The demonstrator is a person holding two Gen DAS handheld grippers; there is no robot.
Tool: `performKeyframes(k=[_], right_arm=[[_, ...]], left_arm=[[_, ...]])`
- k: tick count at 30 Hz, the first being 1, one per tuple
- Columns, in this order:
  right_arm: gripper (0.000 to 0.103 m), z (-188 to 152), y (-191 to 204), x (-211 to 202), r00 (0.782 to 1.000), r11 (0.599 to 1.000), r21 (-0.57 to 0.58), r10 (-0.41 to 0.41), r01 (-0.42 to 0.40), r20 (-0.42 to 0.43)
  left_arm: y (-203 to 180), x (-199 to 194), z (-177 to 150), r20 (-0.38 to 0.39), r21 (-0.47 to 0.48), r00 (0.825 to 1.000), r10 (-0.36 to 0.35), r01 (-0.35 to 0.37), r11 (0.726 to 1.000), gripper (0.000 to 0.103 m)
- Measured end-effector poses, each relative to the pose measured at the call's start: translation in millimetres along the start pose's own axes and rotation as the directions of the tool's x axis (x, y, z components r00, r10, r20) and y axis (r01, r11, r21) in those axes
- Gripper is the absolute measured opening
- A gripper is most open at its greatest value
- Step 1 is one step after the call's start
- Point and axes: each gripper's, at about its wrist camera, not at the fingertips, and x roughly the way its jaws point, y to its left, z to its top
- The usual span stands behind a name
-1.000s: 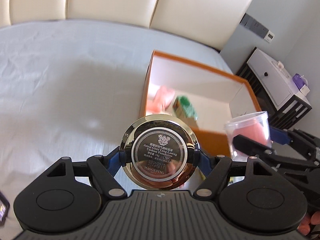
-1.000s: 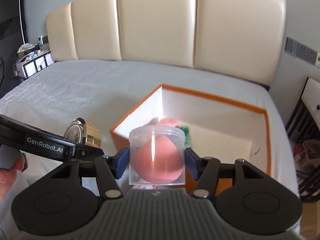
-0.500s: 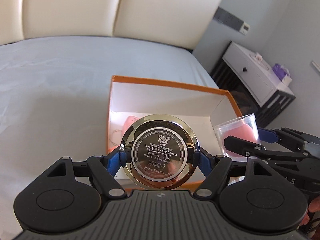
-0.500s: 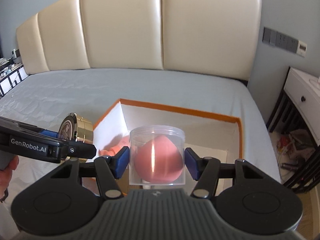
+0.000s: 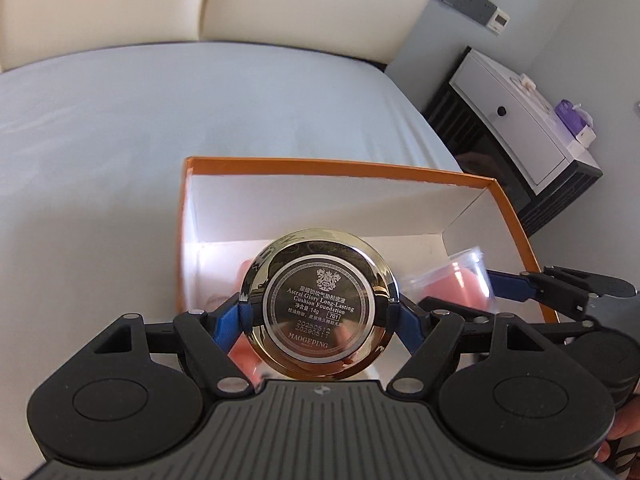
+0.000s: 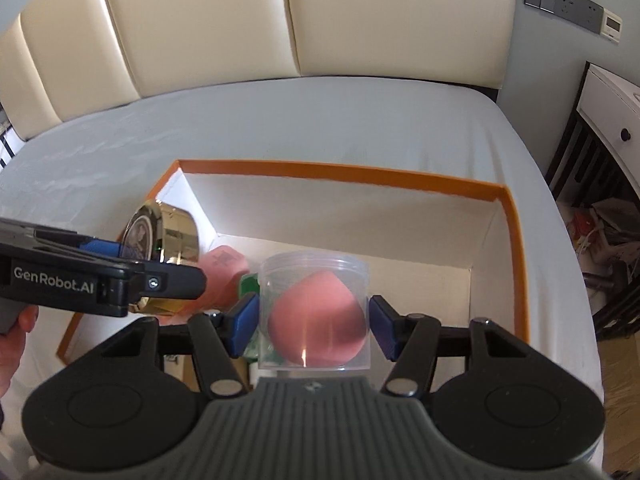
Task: Organize rigid objects
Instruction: 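Lift the sponge cup with the right tool while the left tool carries the compact over the orange box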
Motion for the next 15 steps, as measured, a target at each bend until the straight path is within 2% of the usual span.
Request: performKeyframes(k=[3, 6, 10, 13, 15], right_arm=[[0.060, 6.5, -1.9, 12.9, 1.000, 1.000, -0.023, -0.019, 0.018, -0.018], [0.060, 12.1, -4.4, 22.2, 0.999, 0.998, -0.048, -0.029, 0.028, -0.019], [0.060, 16.4, -12.0, 32.1, 0.999, 0.999, -0.034, -0.035, 0.034, -0.027], [0.060, 18.3, -22.2, 33.1, 0.999, 0.999, -0.023, -0.041, 0.041, -0.028], [0.060, 17.9, -28.9, 35.1, 0.998, 0.998, -0.031, -0.054, 0.053, -0.040]], left_arm=[[2.1, 17.4, 12.3, -0.028, 0.000, 0.999, 0.019, -0.019, 1.000, 0.088], [-2.1, 27.1, 22.6, -0.033, 0.044, 0.998, 0.047, -0.045, 0.998, 0.088], [-13.0, 37.1, 28.7, -0.036, 0.062, 0.999, 0.027, -0.025, 0.998, 0.088], [-18.4, 46.8, 32.4, -0.048, 0.052, 0.998, -0.030, 0.032, 0.998, 0.088], [-24.8, 54.9, 33.0, -0.052, 0.073, 0.998, -0.025, 0.029, 0.997, 0.088]])
